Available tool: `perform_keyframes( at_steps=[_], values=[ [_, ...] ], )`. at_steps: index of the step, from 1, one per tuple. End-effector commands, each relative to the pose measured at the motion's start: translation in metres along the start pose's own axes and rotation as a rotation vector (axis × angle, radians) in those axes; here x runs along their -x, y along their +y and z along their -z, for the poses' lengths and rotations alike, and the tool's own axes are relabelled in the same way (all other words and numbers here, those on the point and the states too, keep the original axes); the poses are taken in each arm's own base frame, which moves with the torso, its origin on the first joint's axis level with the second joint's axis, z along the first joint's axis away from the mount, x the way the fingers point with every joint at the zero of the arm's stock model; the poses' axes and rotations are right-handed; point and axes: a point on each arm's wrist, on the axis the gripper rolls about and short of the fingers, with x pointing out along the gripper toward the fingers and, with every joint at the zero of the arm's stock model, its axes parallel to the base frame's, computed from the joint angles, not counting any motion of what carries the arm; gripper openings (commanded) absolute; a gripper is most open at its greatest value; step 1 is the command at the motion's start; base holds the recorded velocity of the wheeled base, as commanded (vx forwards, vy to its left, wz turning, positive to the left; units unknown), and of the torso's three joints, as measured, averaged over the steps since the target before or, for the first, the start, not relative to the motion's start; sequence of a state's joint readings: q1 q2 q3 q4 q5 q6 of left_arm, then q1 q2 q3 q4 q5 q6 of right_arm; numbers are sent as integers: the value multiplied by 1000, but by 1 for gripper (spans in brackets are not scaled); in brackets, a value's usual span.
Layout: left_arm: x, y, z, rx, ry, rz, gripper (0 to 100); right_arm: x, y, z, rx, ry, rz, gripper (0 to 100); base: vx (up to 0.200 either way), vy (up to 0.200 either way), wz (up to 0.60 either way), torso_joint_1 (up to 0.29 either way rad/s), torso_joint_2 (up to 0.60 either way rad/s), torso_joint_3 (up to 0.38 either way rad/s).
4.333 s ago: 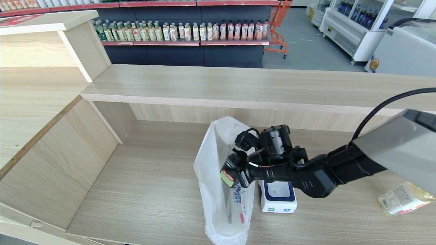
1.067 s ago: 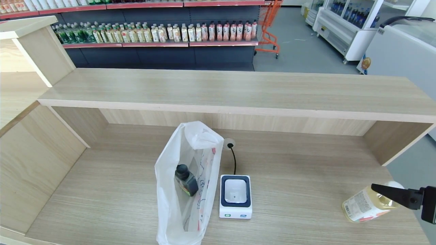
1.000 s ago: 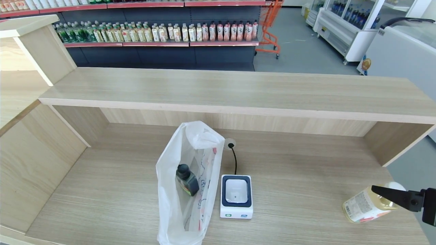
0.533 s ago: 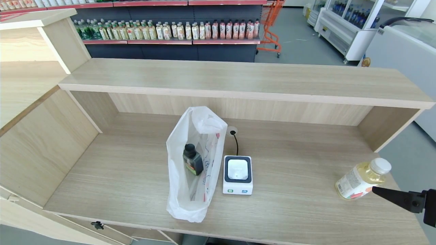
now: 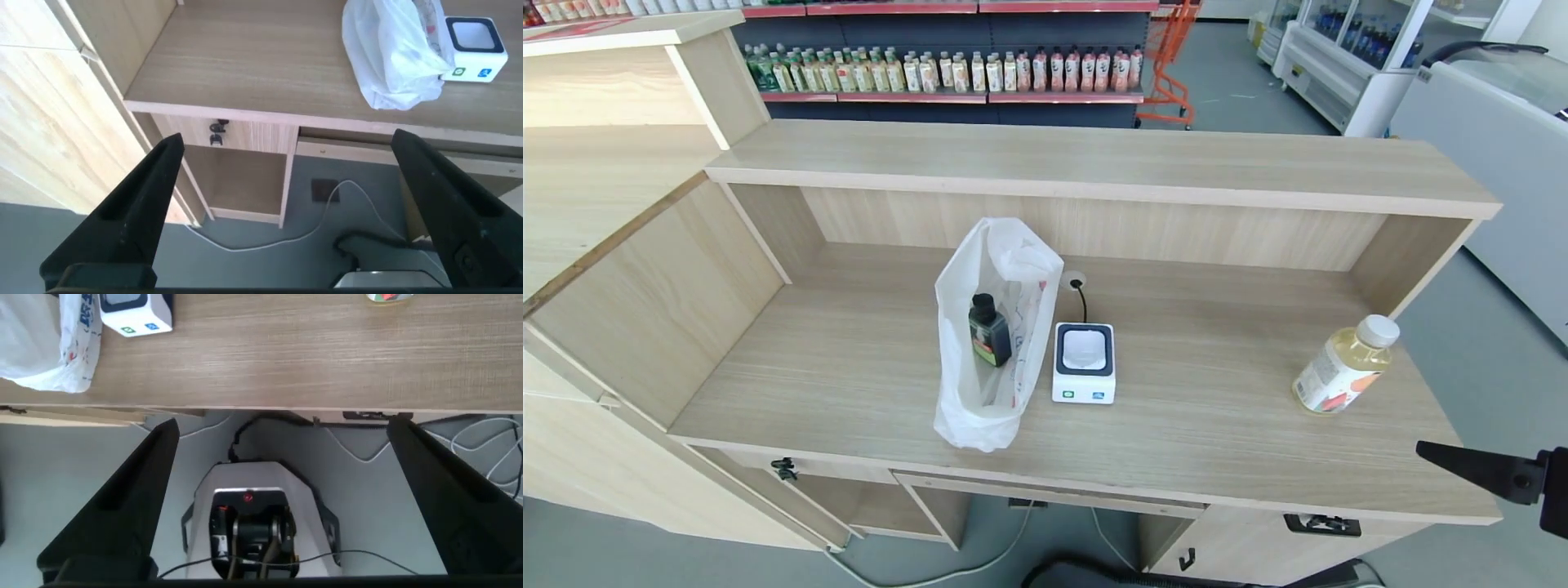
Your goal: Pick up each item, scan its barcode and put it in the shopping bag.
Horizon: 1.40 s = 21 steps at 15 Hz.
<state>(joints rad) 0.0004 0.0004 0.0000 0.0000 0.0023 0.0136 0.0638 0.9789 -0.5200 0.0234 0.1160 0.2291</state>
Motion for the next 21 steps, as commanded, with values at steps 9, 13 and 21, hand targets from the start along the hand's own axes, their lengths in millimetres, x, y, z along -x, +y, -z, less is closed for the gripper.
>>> perform_keyframes(
  at_steps=[9,13,21],
  values=[
    [0,0,0,-2,0,1,100,-8,0,-4,-18,21,5,100,0,-200,0,2,1,3],
    [0,0,0,4,0,1,100,-26,-1,-10,-31,72,22,100,0,-50,0,1,-1,1],
    [0,0,0,4,0,0,100,-127,2,-12,213,147,-30,100,0,0,0,0,0,0]
  ],
)
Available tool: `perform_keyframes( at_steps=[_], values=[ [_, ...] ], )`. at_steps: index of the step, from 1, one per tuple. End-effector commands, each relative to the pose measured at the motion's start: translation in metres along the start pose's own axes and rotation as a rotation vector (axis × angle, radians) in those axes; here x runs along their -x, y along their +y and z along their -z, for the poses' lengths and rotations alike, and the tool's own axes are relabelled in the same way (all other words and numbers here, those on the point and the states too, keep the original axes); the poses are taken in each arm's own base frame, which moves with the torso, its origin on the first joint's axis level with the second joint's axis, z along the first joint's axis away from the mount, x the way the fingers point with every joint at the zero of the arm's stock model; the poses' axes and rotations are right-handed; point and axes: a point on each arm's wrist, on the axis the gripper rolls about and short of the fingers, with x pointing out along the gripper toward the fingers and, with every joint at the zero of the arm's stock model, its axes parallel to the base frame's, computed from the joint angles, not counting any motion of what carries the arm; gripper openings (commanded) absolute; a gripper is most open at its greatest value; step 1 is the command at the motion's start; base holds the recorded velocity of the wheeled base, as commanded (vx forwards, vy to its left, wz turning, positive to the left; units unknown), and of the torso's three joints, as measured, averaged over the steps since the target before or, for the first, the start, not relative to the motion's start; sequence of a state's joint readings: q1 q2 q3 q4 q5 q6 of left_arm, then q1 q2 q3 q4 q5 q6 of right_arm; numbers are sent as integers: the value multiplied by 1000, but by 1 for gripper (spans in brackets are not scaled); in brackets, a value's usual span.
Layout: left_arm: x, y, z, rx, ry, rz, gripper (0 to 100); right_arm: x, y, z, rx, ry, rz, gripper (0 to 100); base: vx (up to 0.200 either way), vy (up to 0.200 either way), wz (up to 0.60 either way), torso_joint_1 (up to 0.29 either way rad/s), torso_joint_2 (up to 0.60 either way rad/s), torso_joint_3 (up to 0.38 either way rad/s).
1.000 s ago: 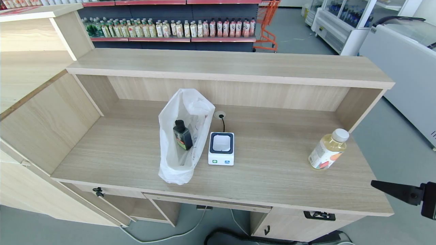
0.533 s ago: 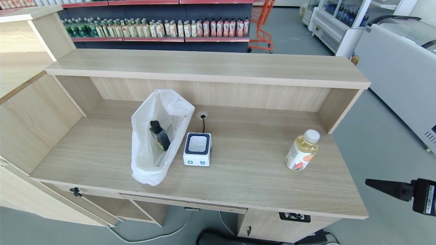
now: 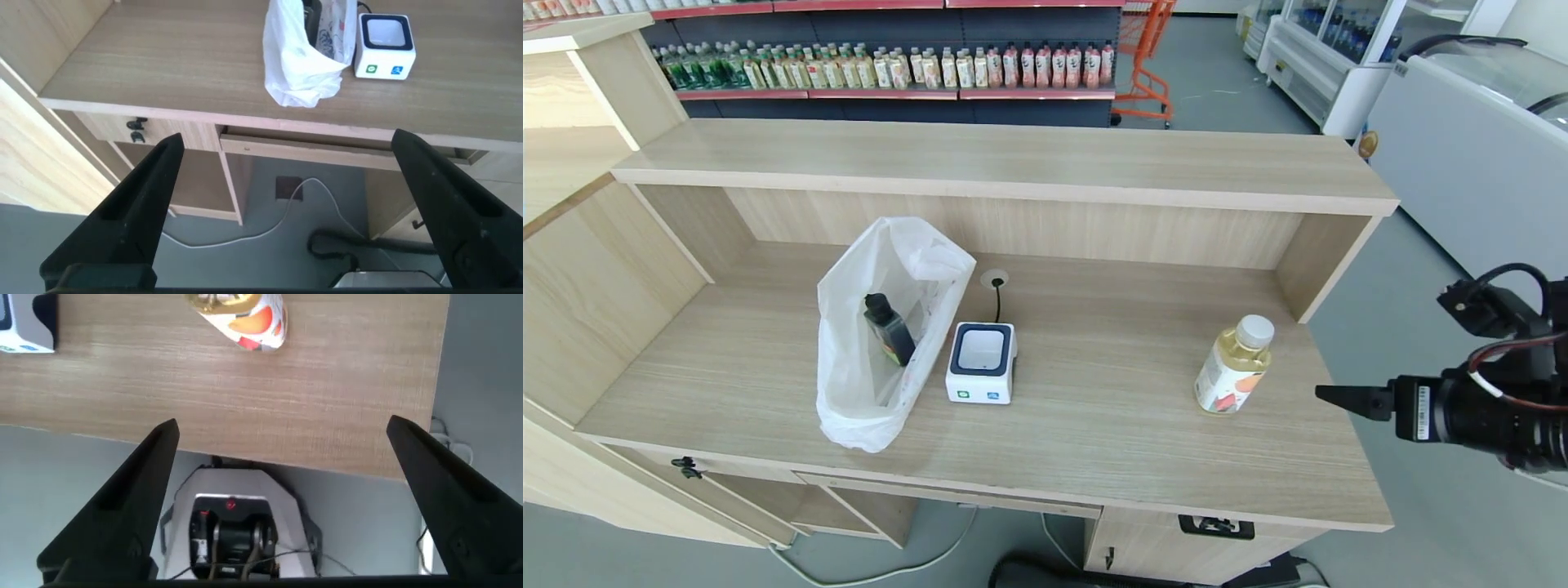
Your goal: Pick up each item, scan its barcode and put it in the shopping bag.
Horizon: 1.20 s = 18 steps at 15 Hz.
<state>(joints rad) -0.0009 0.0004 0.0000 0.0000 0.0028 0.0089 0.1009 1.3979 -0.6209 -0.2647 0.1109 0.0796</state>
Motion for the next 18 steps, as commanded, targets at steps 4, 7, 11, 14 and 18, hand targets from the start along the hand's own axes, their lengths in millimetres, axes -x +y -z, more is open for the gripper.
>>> perform_keyframes(
  at_steps=[4,7,11,14,18],
  values=[
    [0,0,0,0,0,-1,100,-63,14,45,202,67,-83,100,0,0,0,0,0,0],
    [0,0,0,0,0,-1,100,-91,14,51,263,16,-91,100,0,0,0,0,0,0],
    [0,0,0,0,0,-1,100,-116,20,55,289,-66,-113,100,0,0,0,0,0,0],
    [0,0,0,0,0,-1,100,-131,23,56,291,-109,-34,100,0,0,0,0,0,0],
    [0,0,0,1,0,-1,100,-142,27,56,285,-149,-39,100,0,0,0,0,0,0]
  ],
)
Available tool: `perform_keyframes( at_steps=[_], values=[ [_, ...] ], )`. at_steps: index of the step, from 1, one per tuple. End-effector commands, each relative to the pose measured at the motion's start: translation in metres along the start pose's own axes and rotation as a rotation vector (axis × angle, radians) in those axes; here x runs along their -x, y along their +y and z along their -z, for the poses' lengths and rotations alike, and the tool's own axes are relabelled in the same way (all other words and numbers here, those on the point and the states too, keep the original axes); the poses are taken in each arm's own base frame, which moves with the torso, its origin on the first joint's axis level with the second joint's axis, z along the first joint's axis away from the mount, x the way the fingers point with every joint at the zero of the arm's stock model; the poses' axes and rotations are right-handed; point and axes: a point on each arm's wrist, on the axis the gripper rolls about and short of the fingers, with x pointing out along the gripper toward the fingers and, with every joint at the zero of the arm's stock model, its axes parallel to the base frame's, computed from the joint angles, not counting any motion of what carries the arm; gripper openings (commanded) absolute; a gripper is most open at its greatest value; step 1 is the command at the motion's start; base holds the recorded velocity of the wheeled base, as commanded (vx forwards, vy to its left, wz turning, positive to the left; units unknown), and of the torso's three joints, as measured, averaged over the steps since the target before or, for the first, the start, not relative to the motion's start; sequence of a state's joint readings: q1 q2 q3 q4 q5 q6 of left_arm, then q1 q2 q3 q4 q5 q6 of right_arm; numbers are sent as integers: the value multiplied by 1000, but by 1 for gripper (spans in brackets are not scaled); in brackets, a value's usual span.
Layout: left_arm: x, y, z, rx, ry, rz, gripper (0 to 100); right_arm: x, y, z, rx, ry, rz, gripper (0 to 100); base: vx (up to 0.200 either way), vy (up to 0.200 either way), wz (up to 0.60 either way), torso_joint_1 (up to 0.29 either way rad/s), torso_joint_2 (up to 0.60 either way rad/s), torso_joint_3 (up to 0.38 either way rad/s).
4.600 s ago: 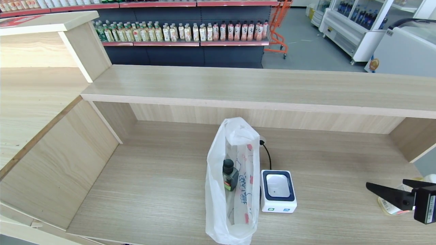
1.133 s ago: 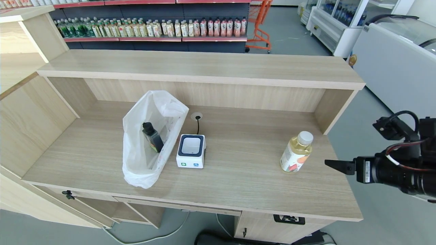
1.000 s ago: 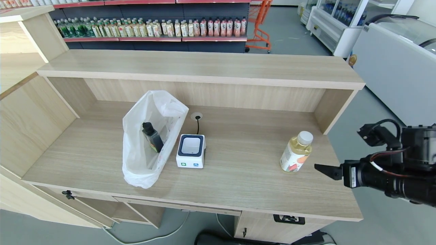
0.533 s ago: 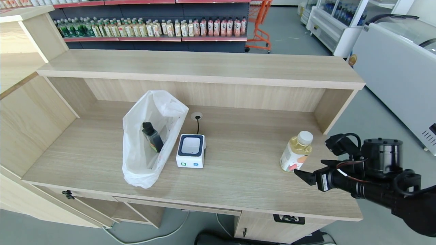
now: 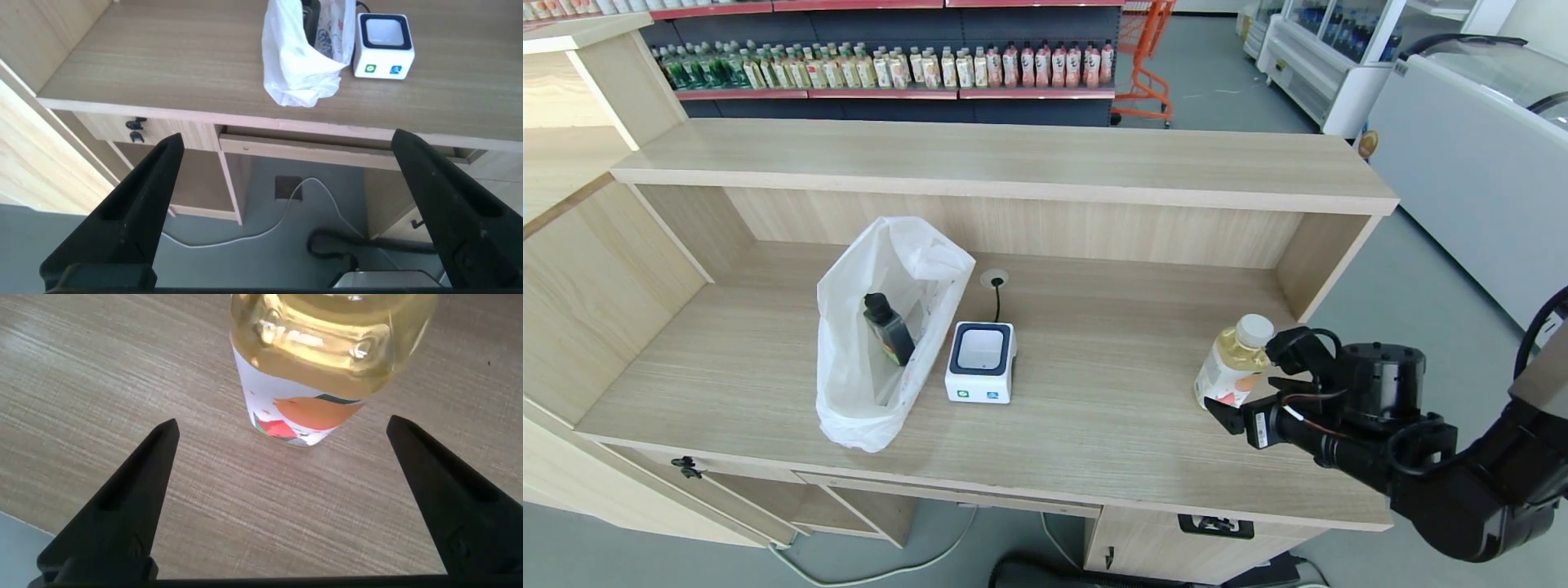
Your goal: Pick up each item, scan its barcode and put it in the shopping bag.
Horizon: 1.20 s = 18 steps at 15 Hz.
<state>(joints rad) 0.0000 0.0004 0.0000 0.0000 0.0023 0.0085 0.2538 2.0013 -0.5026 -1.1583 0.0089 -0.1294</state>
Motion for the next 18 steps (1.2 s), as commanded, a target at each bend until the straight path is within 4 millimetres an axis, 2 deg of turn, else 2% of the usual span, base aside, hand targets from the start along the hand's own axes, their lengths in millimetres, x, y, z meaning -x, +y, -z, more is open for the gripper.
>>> perform_keyframes(
  at_steps=[1,5,10,18],
  values=[
    [0,0,0,-1,0,-1,100,-8,5,3,-6,8,-15,100,0,0,0,0,0,0],
    [0,0,0,-1,0,-1,100,-24,7,-2,-10,-44,10,100,0,0,0,0,0,0],
    [0,0,0,1,0,-1,100,-38,12,6,0,-92,7,100,0,0,0,0,0,0],
    [0,0,0,1,0,-1,100,-56,10,-9,-2,-193,27,100,0,0,0,0,0,0]
  ],
)
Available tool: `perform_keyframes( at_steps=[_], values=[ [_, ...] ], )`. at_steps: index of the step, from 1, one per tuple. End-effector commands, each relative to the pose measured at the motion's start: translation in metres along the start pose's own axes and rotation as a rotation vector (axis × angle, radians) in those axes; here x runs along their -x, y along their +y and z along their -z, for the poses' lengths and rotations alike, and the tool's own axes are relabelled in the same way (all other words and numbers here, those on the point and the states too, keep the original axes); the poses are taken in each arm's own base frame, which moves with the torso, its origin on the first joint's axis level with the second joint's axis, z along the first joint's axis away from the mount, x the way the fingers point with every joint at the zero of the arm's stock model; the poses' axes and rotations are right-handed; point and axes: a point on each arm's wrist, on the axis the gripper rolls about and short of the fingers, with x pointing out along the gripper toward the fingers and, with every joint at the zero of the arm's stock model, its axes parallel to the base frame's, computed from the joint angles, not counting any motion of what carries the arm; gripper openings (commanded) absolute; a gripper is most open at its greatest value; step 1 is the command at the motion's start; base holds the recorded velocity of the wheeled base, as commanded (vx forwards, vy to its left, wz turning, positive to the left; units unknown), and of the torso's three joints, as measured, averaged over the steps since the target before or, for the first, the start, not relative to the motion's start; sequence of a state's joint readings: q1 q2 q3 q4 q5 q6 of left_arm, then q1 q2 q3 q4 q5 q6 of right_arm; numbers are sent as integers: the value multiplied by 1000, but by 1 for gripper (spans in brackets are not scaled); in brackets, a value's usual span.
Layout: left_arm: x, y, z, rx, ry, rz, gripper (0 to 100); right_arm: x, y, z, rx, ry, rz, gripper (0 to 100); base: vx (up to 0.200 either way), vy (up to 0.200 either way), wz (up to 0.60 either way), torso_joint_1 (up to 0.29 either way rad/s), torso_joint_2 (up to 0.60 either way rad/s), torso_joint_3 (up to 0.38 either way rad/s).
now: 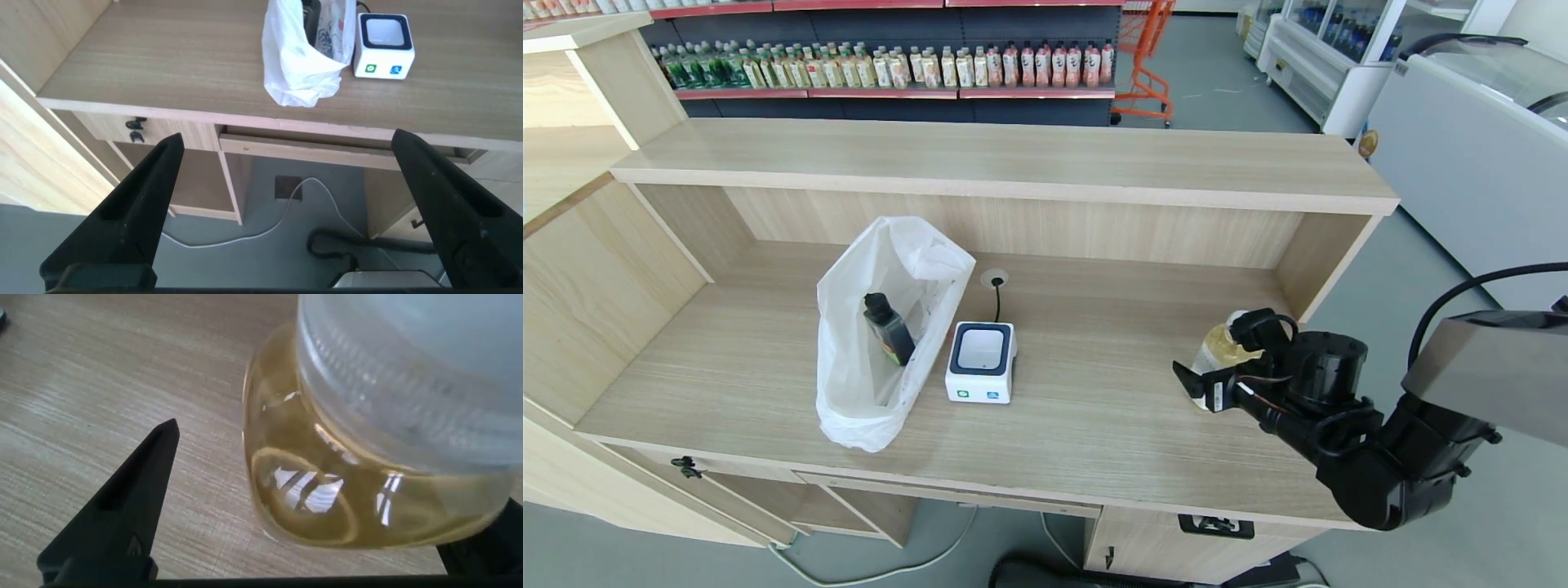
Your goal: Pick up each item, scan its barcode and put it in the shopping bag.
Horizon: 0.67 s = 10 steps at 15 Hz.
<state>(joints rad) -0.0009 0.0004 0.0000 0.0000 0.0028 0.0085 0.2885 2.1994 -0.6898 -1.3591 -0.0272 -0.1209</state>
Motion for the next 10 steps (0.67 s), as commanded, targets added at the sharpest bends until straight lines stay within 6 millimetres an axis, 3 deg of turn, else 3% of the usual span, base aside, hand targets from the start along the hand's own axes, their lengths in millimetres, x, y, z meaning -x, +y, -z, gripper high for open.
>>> perform_keyframes(
  at_steps=[1,7,10],
  values=[
    [0,0,0,1,0,2,100,-3,0,-1,0,-9,2,0,0,0,0,0,0,0],
    [0,0,0,-1,0,-1,100,-3,2,-1,4,-5,1,0,0,0,0,0,0,0],
    [0,0,0,1,0,-1,100,-2,1,1,54,20,97,0,0,0,0,0,0,0]
  ],
)
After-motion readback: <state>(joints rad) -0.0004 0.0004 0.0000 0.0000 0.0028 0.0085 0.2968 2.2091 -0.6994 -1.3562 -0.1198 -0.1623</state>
